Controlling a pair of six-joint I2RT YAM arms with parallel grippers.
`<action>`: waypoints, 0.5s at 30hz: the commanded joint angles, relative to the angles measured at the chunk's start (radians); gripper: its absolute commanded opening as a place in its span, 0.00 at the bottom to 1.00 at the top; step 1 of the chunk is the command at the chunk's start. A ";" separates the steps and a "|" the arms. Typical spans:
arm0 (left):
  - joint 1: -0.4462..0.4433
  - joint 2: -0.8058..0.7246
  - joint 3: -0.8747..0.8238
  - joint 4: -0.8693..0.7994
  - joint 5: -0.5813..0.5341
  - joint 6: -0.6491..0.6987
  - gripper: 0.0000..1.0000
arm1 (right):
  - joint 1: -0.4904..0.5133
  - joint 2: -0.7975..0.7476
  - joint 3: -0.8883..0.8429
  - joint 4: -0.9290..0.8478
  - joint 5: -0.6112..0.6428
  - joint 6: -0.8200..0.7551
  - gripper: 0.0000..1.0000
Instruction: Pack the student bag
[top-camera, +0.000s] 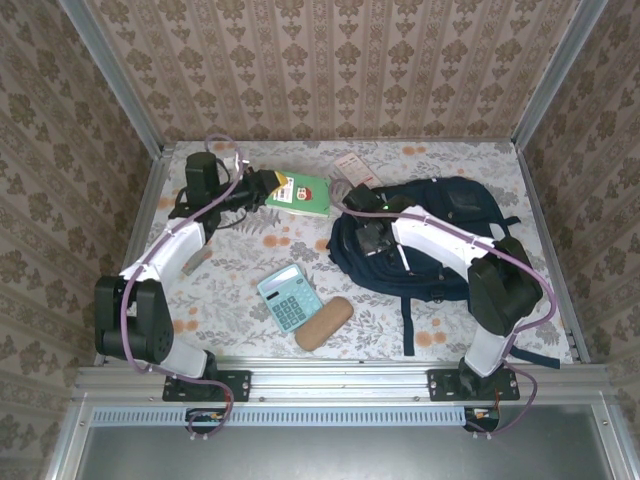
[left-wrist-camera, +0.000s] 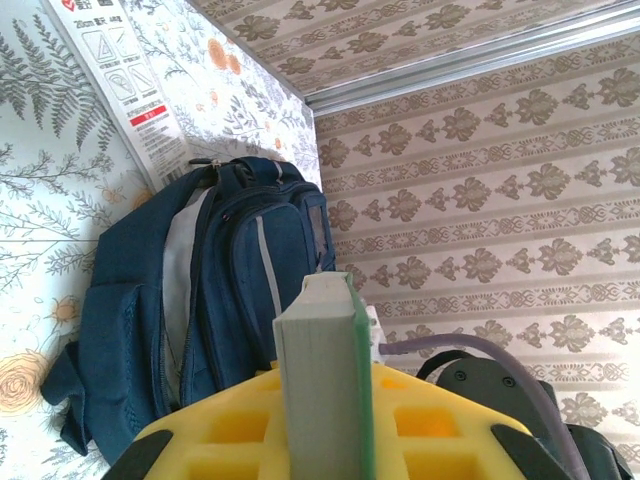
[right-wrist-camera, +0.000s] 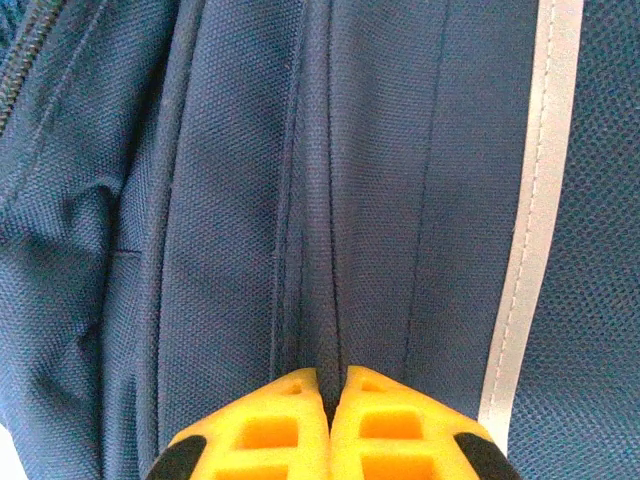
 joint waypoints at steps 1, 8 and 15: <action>0.000 -0.030 -0.018 0.008 -0.014 0.031 0.00 | -0.011 -0.064 0.054 -0.034 0.052 -0.002 0.00; -0.052 0.011 -0.032 0.013 -0.108 0.038 0.00 | -0.049 -0.156 0.215 -0.091 -0.050 -0.021 0.00; -0.158 0.129 -0.031 0.098 -0.241 -0.018 0.00 | -0.098 -0.171 0.351 -0.152 -0.158 -0.015 0.00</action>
